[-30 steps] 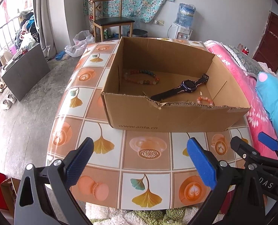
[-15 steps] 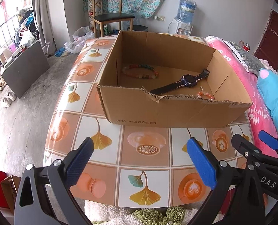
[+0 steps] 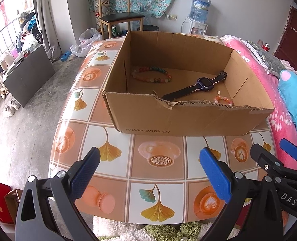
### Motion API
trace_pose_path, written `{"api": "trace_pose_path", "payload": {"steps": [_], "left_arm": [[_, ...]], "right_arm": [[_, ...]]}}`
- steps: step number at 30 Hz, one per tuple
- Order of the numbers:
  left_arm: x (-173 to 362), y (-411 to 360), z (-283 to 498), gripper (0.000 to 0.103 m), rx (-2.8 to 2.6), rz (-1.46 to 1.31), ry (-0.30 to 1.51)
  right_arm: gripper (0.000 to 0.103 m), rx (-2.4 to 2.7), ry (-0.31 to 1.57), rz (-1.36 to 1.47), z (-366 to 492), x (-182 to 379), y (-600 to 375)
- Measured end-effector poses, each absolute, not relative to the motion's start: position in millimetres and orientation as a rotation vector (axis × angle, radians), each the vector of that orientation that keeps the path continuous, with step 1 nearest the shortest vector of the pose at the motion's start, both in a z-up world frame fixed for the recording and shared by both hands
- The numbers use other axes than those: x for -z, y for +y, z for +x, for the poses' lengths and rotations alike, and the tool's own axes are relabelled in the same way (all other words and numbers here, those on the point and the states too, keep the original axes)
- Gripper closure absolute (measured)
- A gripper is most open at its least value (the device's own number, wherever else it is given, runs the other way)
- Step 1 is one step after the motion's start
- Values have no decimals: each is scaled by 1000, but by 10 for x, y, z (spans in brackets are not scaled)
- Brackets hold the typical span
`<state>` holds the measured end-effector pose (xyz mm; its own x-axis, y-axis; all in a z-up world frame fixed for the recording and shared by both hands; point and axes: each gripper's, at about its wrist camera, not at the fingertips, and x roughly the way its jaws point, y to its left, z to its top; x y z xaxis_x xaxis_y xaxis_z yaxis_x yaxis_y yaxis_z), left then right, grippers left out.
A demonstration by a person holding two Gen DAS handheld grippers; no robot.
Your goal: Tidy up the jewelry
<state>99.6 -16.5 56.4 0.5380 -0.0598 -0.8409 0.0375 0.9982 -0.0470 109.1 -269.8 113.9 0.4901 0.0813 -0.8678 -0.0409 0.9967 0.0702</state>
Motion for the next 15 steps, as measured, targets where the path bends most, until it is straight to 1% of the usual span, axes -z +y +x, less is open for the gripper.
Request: {"api": "trace_pose_path", "payload": {"steps": [15], "left_arm": [[-554, -172, 1024, 5, 42, -10, 1009]], "right_arm": [[8, -76, 1063, 30, 1126, -1104, -2691]]}}
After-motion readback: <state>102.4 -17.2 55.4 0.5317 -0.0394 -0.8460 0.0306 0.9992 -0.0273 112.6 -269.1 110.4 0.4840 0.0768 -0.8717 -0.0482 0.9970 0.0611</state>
